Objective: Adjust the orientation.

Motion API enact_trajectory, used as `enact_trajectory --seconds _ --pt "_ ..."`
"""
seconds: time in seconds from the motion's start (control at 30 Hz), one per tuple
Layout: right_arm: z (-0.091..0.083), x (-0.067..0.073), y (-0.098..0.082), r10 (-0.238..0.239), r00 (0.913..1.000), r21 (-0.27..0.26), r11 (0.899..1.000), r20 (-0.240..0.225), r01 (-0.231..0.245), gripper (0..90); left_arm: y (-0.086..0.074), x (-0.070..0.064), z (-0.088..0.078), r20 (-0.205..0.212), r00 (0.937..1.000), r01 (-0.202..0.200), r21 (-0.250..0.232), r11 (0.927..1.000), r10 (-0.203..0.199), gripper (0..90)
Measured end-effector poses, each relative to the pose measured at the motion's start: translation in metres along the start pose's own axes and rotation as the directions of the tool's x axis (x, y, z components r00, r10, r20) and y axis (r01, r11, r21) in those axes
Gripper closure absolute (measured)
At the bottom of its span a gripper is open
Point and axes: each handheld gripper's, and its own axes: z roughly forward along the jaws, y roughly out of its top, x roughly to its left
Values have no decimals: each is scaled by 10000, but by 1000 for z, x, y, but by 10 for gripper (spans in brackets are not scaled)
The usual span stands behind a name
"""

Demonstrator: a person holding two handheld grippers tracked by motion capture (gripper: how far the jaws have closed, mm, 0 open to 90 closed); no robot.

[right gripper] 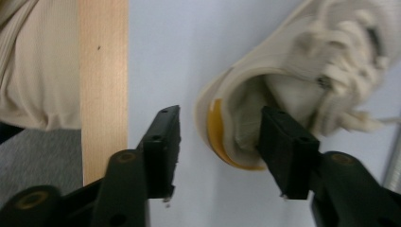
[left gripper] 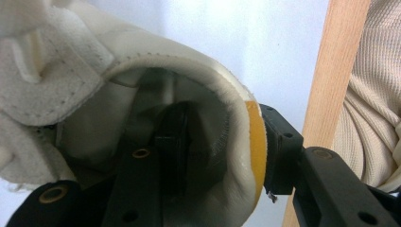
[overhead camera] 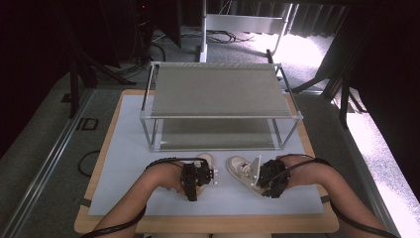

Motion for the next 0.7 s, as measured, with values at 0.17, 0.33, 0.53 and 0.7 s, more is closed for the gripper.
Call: enact_trajectory --seconds 0.17,0.33,0.53,0.7 --pt "9 -2 4 -341 9993 345 9988 -179 347 559 0 0 0 23 10000 -25 -7 10000 25 582" --pt "17 -4 7 -533 9986 795 9954 -20 533 610 -1 1 0 48 10000 -49 -25 10000 50 582" --pt "26 -6 11 -689 9963 974 9925 -505 735 706 -1 1 0 69 10000 -52 -61 10000 52 581" --pt "25 -4 11 -744 9948 893 9927 -701 805 745 -2 1 0 80 10000 -36 -62 10000 36 582"
